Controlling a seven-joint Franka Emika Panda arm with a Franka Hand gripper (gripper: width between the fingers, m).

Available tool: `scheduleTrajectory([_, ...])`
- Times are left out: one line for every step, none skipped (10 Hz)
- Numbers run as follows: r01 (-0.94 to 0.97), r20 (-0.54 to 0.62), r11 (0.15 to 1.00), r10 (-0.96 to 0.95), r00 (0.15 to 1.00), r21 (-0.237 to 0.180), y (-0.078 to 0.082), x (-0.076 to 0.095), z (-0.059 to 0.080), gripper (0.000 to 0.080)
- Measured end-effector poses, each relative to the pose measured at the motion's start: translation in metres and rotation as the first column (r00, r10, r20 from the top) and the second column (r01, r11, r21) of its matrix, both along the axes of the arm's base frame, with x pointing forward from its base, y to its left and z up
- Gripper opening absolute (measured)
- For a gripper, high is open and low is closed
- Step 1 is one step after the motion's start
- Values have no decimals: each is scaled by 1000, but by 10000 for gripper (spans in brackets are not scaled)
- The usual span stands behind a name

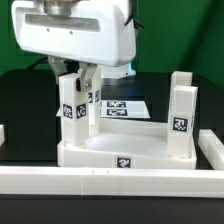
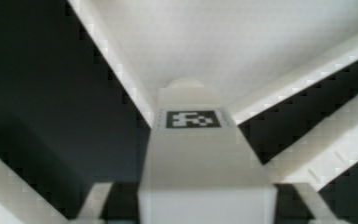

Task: Assemble desk

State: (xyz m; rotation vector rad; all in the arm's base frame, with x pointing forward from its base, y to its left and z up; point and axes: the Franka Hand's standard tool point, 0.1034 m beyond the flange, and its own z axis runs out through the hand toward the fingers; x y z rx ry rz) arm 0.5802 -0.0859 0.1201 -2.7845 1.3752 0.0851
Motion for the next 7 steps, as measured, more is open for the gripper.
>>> scheduleTrajectory([95, -3, 995, -95, 995, -3, 0, 0, 0, 291])
scheduleTrajectory([159, -3, 987, -159, 987, -6, 1, 1, 0, 291])
scheduleTrajectory([251, -1, 968, -251, 968, -10, 2, 3, 0, 291])
scheduleTrajectory([319, 0, 948, -319, 948, -9, 3, 4, 0, 291])
scheduleTrajectory([386, -2, 922, -386, 922, -11, 3, 4, 0, 291])
scheduleTrajectory([410, -3, 912, -410, 912, -12, 3, 4, 0, 291])
scheduleTrajectory([386, -2, 922, -386, 922, -11, 3, 4, 0, 291])
